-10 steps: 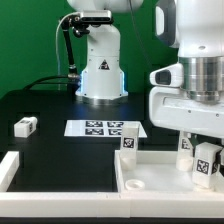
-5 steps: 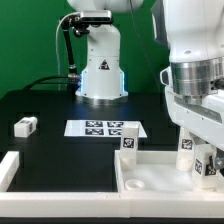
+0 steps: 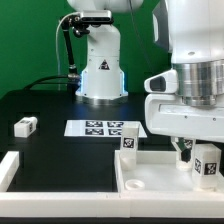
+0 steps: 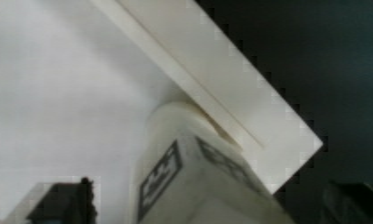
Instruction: Assemble square table
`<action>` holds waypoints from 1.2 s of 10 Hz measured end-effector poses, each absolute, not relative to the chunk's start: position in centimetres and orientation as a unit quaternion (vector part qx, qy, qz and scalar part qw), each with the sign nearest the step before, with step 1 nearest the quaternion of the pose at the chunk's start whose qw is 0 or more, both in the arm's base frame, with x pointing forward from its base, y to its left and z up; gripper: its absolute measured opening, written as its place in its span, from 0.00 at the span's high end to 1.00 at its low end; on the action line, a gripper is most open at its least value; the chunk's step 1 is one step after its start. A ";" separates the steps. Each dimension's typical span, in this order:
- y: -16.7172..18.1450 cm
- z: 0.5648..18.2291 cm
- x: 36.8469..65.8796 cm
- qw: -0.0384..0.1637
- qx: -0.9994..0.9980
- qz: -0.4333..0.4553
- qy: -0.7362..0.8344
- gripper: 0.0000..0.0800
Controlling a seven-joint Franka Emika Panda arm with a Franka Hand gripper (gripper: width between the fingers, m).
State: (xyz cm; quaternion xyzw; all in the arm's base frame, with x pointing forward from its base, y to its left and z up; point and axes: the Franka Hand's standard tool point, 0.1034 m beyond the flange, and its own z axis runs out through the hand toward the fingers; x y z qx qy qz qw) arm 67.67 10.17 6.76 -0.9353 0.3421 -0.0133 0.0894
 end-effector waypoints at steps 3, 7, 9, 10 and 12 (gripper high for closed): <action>9.8 7.7 68.1 0.058 -0.993 -0.041 0.098 0.19; 9.9 7.6 68.1 0.059 -0.995 -0.042 0.070 0.52; 9.9 7.5 68.0 0.061 -0.988 -0.038 0.139 0.64; 9.8 7.5 68.0 0.062 -0.985 -0.036 0.159 0.64; 9.7 7.5 68.1 0.062 -0.943 -0.025 0.326 0.64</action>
Offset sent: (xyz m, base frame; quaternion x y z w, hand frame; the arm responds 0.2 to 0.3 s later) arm 0.0077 0.0091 0.0134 -0.0033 -0.0026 -0.4966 0.8680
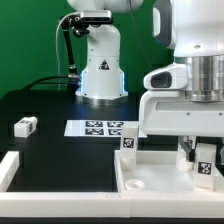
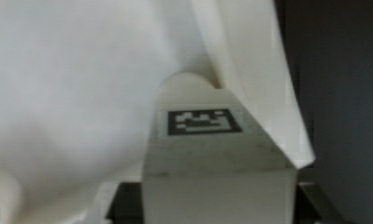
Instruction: Assemble square table
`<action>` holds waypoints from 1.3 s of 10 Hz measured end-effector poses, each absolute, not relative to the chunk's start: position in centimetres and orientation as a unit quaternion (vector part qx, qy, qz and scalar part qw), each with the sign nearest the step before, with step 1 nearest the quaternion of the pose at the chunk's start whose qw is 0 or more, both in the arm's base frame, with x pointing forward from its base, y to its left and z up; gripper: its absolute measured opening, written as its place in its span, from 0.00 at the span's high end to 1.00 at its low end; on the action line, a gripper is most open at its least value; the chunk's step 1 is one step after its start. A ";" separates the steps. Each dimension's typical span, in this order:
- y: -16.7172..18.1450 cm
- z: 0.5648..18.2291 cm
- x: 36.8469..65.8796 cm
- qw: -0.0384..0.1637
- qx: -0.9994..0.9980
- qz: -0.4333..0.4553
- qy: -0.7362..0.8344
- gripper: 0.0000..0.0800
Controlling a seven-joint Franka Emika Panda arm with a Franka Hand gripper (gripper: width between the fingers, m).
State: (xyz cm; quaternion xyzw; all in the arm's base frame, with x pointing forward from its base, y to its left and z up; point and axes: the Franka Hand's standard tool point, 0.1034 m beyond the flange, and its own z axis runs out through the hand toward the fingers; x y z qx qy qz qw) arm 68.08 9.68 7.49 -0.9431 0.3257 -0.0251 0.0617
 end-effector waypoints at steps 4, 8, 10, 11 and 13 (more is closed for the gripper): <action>9.1 7.3 68.0 0.091 -0.764 0.037 0.637 0.64; 9.4 7.2 67.8 0.090 -0.766 0.037 0.635 0.40; 10.9 7.3 67.8 0.066 -0.877 -0.002 0.477 0.23; 11.6 7.4 68.0 0.068 -0.925 -0.018 0.373 0.20; 11.3 7.3 68.0 0.066 -0.944 -0.022 0.321 0.19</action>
Offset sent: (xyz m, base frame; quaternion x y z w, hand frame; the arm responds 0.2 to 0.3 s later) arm 0.0485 0.0032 0.0157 0.1469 -0.0813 0.4453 0.8795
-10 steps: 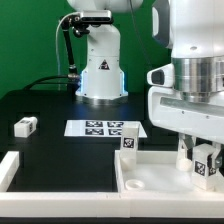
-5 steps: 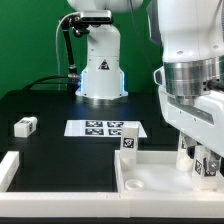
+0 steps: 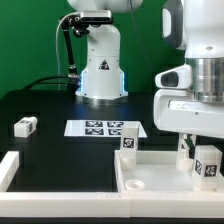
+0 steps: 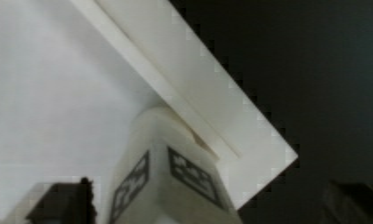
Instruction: Assemble square table
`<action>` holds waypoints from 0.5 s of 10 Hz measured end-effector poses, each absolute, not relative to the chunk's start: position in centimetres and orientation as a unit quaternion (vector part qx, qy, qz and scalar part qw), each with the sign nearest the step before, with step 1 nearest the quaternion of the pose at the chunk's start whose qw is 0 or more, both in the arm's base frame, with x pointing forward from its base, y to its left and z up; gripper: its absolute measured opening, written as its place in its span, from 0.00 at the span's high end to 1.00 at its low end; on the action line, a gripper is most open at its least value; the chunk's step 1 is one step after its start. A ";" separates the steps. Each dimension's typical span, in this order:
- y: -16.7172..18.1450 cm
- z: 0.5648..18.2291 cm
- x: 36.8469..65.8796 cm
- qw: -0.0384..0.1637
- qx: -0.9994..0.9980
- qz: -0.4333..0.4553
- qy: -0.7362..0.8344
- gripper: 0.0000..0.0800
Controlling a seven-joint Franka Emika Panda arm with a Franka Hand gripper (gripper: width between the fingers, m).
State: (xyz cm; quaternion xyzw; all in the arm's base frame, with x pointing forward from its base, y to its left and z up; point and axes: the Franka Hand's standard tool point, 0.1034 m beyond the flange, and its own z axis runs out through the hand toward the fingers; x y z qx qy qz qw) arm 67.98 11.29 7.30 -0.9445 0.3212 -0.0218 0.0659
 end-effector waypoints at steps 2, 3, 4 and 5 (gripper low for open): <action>11.1 7.3 68.0 0.062 -0.966 -0.028 0.248 0.19; 10.5 7.3 68.2 0.046 -0.990 -0.041 0.123 0.19; 10.3 7.4 68.3 0.033 -0.998 -0.047 0.019 0.19; 10.6 7.3 68.2 0.034 -0.998 -0.047 0.000 0.19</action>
Offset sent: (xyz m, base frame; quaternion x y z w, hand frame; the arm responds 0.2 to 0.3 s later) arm 0.0101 -0.0069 0.0067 -0.0117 0.0302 -0.5380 0.8423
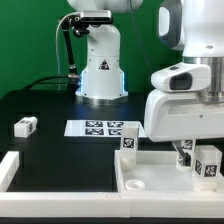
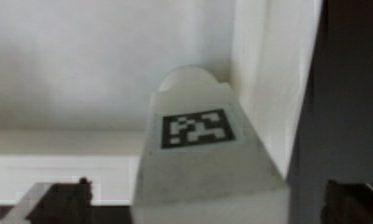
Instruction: Assemble square table
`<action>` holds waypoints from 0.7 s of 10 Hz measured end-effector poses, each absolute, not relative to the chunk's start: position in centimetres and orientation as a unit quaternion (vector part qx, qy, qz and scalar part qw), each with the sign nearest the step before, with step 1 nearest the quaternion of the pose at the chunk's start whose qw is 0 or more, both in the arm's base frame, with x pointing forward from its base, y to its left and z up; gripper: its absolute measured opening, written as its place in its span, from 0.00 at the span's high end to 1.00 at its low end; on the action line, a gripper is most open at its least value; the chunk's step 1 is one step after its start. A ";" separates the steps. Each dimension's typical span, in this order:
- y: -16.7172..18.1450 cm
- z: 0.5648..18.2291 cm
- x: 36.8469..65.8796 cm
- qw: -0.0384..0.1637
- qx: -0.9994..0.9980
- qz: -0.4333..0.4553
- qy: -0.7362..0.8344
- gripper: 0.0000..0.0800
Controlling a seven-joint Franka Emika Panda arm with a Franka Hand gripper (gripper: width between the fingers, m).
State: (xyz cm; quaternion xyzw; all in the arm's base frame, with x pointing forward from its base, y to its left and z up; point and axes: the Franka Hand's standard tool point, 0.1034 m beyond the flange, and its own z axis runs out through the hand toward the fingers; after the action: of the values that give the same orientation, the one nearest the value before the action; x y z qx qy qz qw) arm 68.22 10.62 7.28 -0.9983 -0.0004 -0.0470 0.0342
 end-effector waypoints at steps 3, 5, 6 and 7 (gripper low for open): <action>10.5 7.3 68.2 0.036 -0.997 -0.046 0.043 0.52; 10.3 7.2 68.2 0.037 -0.992 -0.043 0.110 0.64; 10.2 7.2 68.2 0.038 -0.985 -0.038 0.163 0.64; 10.1 7.3 68.4 0.036 -0.971 -0.030 0.234 0.64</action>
Offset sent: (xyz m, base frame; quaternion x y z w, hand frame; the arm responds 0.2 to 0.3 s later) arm 0.0000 0.0000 0.0000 0.0000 0.0000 0.1296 0.9916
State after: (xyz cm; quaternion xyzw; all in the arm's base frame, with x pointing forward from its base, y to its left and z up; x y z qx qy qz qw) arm 68.35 10.06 7.25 -0.9710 0.2343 -0.0303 0.0362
